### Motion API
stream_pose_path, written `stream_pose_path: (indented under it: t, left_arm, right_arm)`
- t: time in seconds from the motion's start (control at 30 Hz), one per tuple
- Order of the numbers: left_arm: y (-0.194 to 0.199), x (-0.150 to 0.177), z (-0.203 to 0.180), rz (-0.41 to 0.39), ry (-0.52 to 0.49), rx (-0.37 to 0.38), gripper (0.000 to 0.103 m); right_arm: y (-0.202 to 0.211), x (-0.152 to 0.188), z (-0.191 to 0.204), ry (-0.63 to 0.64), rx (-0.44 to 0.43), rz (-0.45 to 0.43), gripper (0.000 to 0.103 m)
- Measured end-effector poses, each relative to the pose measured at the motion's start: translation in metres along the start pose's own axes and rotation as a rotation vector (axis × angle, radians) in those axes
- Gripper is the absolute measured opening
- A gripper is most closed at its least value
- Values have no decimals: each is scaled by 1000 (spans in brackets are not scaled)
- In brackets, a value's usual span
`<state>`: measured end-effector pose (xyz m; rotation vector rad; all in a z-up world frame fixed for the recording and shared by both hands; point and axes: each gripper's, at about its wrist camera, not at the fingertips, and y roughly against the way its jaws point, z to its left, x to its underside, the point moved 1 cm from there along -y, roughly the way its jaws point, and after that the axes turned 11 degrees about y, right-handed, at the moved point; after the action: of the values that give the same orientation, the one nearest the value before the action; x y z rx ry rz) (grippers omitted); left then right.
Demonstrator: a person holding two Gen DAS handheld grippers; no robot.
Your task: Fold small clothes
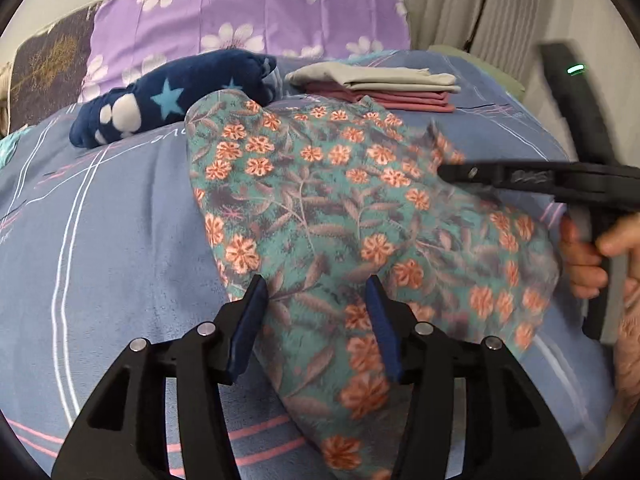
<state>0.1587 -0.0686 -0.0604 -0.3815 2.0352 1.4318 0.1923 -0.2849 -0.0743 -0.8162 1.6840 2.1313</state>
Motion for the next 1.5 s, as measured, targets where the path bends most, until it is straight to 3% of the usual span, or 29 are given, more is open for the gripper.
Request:
stream_pose_path:
  t: [0.13,0.2,0.33,0.43,0.53,0.6,0.67,0.73,0.87,0.93,0.97,1.0,1.13,1.3,1.37,1.5]
  left_arm:
    - [4,2,-1,-2,-25,2,55]
    - [8,-6,-2,2,-17,5,55]
    - [18,-29,1,-59,-27,-4,55]
    - [8,-57,14,-79,5,-57,55]
    - [-10,-80,31,-79,88,-66,58]
    - [-25,-87,37,-59,100,-59,61]
    - [-47,-87,42,-21,71,-138,62]
    - [-69,-76,51,19,69,-194,74]
    - [-60,-75,61,4,113,-132,74]
    - [-57,-75,62,2,113,-131,74]
    - [-53,-74,62,2,113,-129,74]
    - [-48,-71,62,2,116,-119,74]
    - [-30,-59,64,7,150,-54,74]
    - [-10,-40,64,54,197,101,79]
    - [-9,-32,62,79,210,152,79]
    - [-15,-25,58,98,231,183,79]
  right_arm:
    - [13,0,7,57,29,-33,11]
    - [23,-7,15,113,46,-59,18]
    - [32,-38,21,194,83,-101,24]
    - [18,-66,9,160,-5,-87,24]
    - [-12,-85,5,124,-99,-11,19]
    - [-32,-90,4,114,-64,34,19]
    - [-59,-86,-1,132,86,106,16]
    - [-66,-80,-5,130,73,82,12]
    - [-48,-73,0,176,82,23,17]
    - [-34,-69,-1,164,79,3,28]
    - [-21,-65,-4,149,73,-19,44]
    - [-14,-63,-7,145,63,-28,50]
    - [7,-37,-23,119,1,6,50]
    - [22,8,-38,23,-211,65,51]
    - [24,17,-42,-19,-289,74,51]
    - [21,17,-45,-70,-357,92,52]
